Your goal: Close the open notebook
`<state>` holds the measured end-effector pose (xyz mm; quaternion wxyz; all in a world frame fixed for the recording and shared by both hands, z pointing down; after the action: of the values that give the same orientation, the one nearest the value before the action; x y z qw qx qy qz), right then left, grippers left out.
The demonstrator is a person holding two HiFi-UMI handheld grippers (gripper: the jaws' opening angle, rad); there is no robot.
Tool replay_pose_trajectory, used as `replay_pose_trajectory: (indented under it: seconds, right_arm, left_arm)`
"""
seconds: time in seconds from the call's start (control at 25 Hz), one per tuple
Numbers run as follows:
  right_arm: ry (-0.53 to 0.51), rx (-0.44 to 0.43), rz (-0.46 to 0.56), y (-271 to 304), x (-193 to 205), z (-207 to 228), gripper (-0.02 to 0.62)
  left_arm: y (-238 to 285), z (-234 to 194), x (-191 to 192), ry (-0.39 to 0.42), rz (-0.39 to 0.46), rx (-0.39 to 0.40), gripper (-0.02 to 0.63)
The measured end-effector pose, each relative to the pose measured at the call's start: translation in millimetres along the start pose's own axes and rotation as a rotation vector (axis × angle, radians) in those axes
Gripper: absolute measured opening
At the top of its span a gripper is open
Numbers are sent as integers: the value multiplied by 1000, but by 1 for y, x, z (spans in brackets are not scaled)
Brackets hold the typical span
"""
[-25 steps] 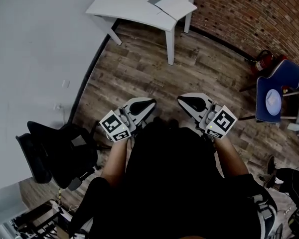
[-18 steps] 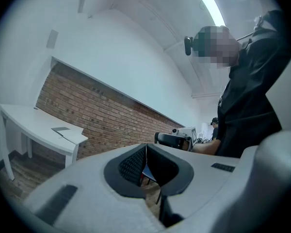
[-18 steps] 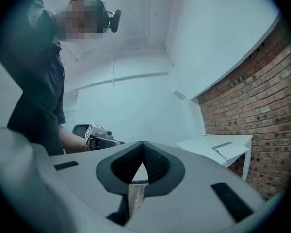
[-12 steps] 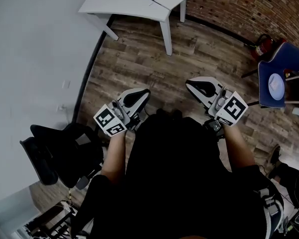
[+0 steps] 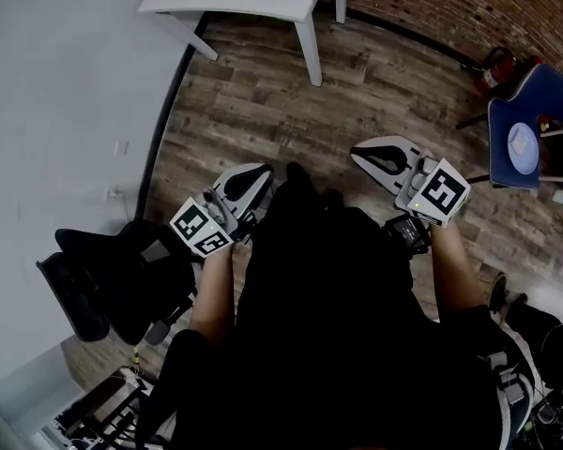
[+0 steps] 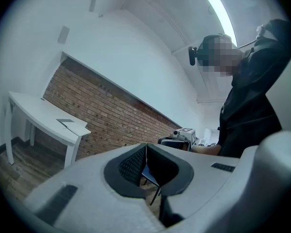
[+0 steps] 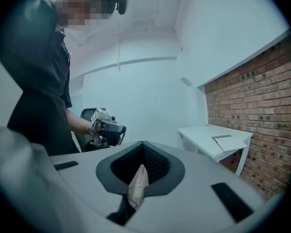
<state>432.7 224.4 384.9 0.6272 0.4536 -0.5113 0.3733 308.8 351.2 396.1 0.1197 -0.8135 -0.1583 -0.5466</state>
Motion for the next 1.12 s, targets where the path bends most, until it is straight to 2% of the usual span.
replay_pose_trajectory:
  seconds: [0.16,0.4,0.56,0.8,1.12]
  right_arm:
    - [58,7,43,-2,0,5,6]
    - [71,-8,39,6,3,0,6]
    - [114,9,47,6,9,11,6]
    - [154,30,72,21,6,23,6]
    - [183,54,55,55,2,62,6]
  left_arm:
    - [-1,-10,3,-21,11,-19,20]
    - [-2,-31,-3,-49,38,-35,20]
    - [8,-40,-5,-63,47,-20,20]
    - [18,-48,8,-97,10,22,20]
    - [26,-104,-15,-93,30,45,18]
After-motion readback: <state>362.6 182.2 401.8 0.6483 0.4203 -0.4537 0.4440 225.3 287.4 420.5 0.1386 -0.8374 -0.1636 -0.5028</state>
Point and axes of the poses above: the fingertips, and each gripper's own axes: y forward along the fingers, z to its right, x out of its underside, the point moved 2 cm from there along -y, backward along the fingers, and after that the axes turned 3 degrees about x, right-handed, at the moved point
